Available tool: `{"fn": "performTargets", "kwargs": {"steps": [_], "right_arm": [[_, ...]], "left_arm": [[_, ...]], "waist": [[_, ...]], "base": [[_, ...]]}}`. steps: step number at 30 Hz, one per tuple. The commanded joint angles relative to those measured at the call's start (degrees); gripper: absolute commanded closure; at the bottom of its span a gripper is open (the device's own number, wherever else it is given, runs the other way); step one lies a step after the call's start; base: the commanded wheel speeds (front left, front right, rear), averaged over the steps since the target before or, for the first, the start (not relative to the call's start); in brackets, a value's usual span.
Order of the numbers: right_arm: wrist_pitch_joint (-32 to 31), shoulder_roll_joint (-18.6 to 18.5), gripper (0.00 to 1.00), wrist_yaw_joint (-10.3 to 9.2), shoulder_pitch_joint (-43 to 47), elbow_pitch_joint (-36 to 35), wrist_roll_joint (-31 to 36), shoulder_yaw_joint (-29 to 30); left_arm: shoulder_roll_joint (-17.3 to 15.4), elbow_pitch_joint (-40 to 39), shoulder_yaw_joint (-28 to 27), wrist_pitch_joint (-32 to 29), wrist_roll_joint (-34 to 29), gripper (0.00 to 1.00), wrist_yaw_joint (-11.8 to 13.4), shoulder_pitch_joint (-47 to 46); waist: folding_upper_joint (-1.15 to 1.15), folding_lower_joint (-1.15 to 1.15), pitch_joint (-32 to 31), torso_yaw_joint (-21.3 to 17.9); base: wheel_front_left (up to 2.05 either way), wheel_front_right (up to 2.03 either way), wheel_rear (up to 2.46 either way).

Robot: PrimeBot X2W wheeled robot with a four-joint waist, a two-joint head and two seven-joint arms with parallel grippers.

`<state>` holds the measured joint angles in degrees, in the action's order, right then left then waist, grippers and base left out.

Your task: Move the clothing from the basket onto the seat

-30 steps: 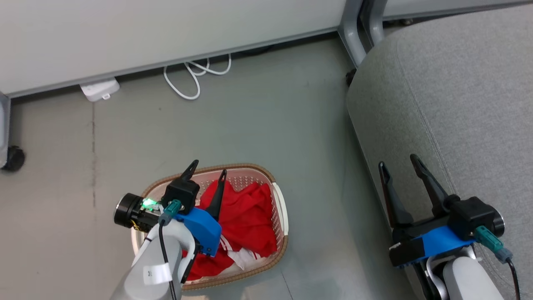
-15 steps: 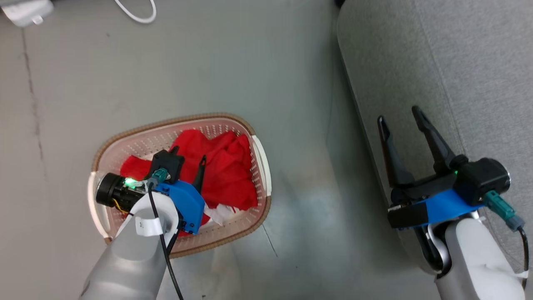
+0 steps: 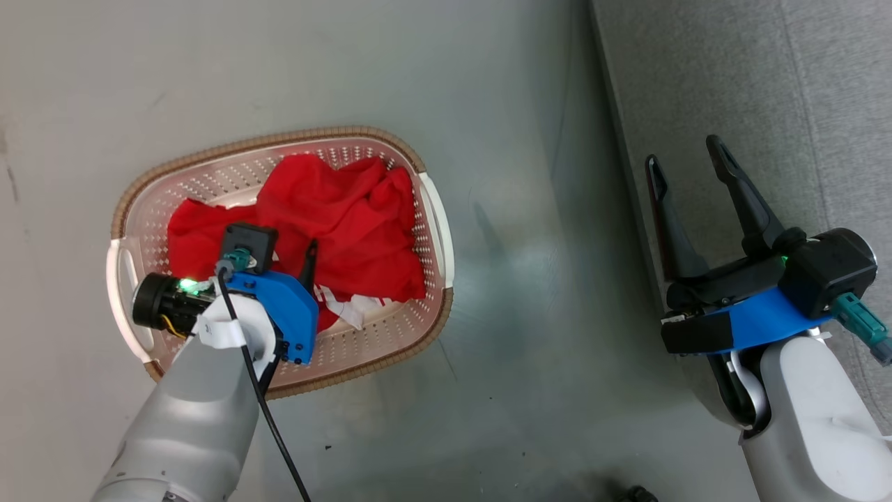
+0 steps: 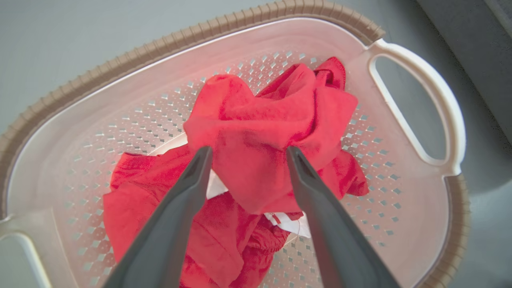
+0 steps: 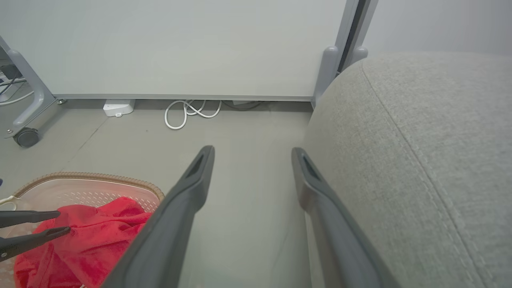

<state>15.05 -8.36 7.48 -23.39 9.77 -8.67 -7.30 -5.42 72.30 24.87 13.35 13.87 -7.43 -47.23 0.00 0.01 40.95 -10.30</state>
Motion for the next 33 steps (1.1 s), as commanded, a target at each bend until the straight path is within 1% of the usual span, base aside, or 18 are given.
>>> {"fn": "performTargets", "kwargs": {"steps": [1, 4, 10, 13, 18, 23, 30, 33], "right_arm": [[0.2, -0.3, 0.00, 0.03, -1.0, -0.3, 0.0, -0.1], [0.2, -0.6, 0.00, 0.03, -1.4, -0.6, -0.1, -0.2], [0.2, -1.0, 0.00, 0.03, -2.0, -1.3, -0.5, -0.1], [0.2, -1.3, 0.00, 0.03, -2.5, -1.7, -0.5, 0.0], [0.2, -1.5, 0.00, 0.03, -2.6, -2.2, -1.0, 0.1], [0.2, -1.8, 0.00, 0.03, -2.9, -2.4, -1.1, -0.1], [0.2, -1.9, 0.00, 0.03, -3.1, -2.7, -1.2, 0.0], [0.2, -1.8, 0.00, 0.03, -3.2, -2.8, -1.2, -0.1]], "left_arm": [[-0.6, 0.3, -0.1, -0.4, 0.3, 0.00, 0.0, -1.1], [-0.5, 0.7, -1.4, -0.9, 2.1, 0.00, 0.0, -1.9], [-0.7, 1.2, -1.2, -2.1, 2.9, 0.00, 0.1, -3.8], [-0.3, 1.3, -2.0, -2.7, 4.2, 0.00, 0.1, -4.9], [0.5, 1.3, -1.7, -3.1, 5.5, 0.00, 0.0, -6.7], [1.3, -0.2, 3.1, -3.6, 5.7, 0.00, 0.0, -7.6], [1.4, -2.1, 7.9, -2.8, 8.6, 0.00, 0.0, -8.6], [1.2, -2.2, 10.7, -4.1, 10.0, 0.00, 0.0, -8.8]], "waist": [[0.00, -0.01, 1.1, 0.2], [0.00, -0.01, 2.4, 0.2], [0.00, -0.01, 5.2, 0.0], [0.00, -0.01, 6.8, -0.2], [0.00, -0.01, 8.9, -0.4], [0.00, -0.01, 10.4, -0.5], [0.00, -0.01, 11.8, -0.5], [0.00, -0.01, 12.4, -0.7]], "base": [[0.00, 0.00, 0.00], [0.00, 0.00, 0.00], [0.00, 0.00, 0.00], [0.00, 0.00, 0.00], [0.00, 0.00, 0.00], [0.00, 0.00, 0.00], [0.00, 0.00, 0.00], [0.00, 0.00, 0.00]]}}
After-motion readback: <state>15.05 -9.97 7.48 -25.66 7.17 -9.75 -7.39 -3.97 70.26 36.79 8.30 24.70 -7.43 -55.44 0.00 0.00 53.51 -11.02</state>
